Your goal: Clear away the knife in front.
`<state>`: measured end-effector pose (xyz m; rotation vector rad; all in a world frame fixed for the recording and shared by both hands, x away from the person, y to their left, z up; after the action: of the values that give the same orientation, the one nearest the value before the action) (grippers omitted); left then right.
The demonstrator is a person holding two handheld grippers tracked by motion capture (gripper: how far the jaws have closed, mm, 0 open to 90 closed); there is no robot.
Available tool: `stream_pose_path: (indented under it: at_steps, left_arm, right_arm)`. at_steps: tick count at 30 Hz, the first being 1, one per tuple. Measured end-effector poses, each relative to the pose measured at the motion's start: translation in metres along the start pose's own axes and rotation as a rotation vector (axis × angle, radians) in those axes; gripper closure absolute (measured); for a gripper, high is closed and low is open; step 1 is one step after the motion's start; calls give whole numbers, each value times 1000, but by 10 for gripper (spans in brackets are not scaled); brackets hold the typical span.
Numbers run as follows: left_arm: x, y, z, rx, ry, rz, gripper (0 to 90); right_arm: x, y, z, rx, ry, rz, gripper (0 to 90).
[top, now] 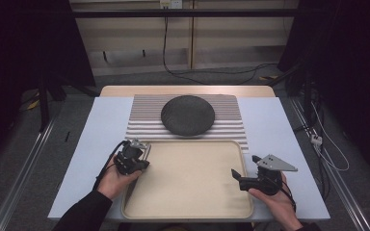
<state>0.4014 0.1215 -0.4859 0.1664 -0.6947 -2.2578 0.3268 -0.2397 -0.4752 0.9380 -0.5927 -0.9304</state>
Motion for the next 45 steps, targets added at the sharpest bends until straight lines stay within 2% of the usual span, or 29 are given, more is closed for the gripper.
stream_pose_path:
  at_steps: [6,13,16,30,33,39,44,45]
  left_arm:
    - [-3,-4,3,6,-1,13,900]
    - [-5,-7,5,5,21,19,900]
    - [-6,-8,6,9,15,29,900]
    - [-6,-12,8,22,22,21,900]
    - [-6,-13,8,36,33,16,900]
    - [-6,-14,8,62,16,25,899]
    - [-6,-11,11,110,12,19,839]
    - [-5,-10,12,126,-2,12,826]
  right_arm:
    - [0,0,0,0,0,-1,83]
    - [0,0,0,-1,0,-1,83]
    - [0,0,0,0,0,0,82]
    - [0,1,0,1,2,-2,83]
    - [-1,1,0,4,4,3,83]
    - [-1,1,0,5,6,2,83]
    - [-1,1,0,3,7,4,83]
    - [-1,1,0,3,7,4,83]
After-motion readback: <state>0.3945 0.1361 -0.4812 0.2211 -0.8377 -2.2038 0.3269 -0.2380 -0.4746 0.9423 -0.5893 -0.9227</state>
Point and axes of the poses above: each handheld gripper's, and its own axes: z roughly backward along the jaws, y roughly out of its top, x roughly to its right, the point moved 6 cm from there along -z, roughly forward along the jaws, and after that the axes turned 5 degrees about z, right-handed, at the moved point
